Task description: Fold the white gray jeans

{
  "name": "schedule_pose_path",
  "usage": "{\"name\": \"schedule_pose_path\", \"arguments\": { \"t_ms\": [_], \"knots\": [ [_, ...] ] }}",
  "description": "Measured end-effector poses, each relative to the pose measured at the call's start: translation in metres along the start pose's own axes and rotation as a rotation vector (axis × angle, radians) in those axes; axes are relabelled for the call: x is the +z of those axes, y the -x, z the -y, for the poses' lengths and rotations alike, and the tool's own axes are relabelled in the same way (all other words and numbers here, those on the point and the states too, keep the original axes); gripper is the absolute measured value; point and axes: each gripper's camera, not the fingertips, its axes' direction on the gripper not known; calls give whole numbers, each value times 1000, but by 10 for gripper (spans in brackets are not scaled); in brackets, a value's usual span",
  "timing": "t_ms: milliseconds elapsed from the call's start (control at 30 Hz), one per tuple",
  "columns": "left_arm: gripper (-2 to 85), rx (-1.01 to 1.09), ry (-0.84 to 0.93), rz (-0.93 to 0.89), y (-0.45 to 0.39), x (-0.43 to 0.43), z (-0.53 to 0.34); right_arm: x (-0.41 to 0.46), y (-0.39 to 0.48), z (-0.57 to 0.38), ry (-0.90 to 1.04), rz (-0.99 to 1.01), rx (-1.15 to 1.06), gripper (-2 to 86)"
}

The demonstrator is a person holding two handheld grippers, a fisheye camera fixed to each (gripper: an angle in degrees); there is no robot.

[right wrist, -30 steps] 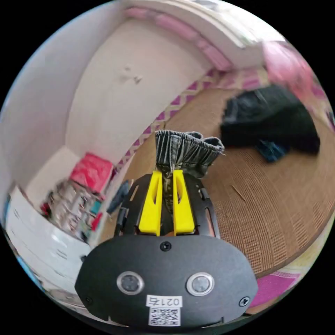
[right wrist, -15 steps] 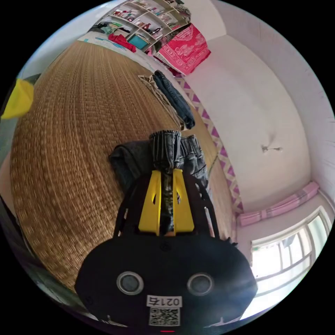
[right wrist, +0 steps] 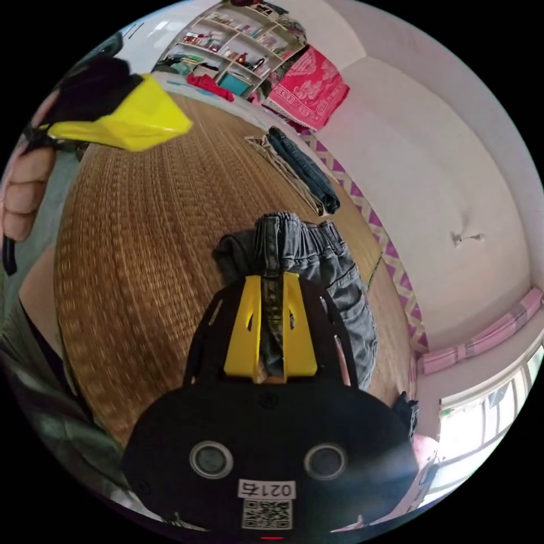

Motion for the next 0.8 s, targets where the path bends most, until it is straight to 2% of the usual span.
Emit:
{"name": "schedule_pose_path", "arguments": {
  "t_ms": [100,133,267,333,367,433,533,733,800],
  "knots": [
    [7,44,17,43,-11,13,30,-52,-74,-42,-152,395,179,63],
    [16,69,35,63,-15,21,43,-63,-110,-68,-186,462,290,56],
    [49,107,119,203,-14,54,87,-63,-212,-158,-142,311,587,55],
    [88,69,230,285,13,80,119,-33,-275,-212,-20,324,704,80],
    [102,48,272,278,23,87,126,-23,-291,-227,6,355,737,86],
    [145,-88,428,184,68,112,144,17,-347,-284,43,571,885,109],
    [181,-228,536,147,107,133,145,65,-389,-337,53,832,1042,132],
    [156,-378,536,69,139,158,152,132,-421,-375,36,1153,1193,138],
    [131,-411,557,65,147,169,155,147,-424,-375,41,1190,1196,119]
  ]
}}
